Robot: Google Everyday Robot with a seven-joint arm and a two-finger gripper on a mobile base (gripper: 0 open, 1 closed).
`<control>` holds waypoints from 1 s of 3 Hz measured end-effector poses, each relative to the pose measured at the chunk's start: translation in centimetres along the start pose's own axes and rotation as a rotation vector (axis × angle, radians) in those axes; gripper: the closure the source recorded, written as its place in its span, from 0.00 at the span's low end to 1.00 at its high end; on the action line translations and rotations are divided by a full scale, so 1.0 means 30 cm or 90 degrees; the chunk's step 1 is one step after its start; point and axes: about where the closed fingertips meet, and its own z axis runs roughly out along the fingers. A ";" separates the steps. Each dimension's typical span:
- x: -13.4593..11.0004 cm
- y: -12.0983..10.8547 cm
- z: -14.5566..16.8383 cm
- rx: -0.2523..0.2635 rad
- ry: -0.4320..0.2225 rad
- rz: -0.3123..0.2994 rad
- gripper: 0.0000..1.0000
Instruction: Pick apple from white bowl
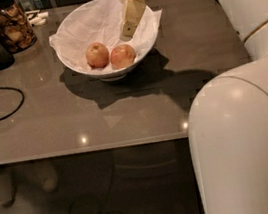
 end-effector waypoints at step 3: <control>-0.014 0.013 0.085 -0.030 0.010 -0.004 0.31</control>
Offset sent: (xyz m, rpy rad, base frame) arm -0.0121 0.0094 -0.0228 -0.0540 0.0930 0.0456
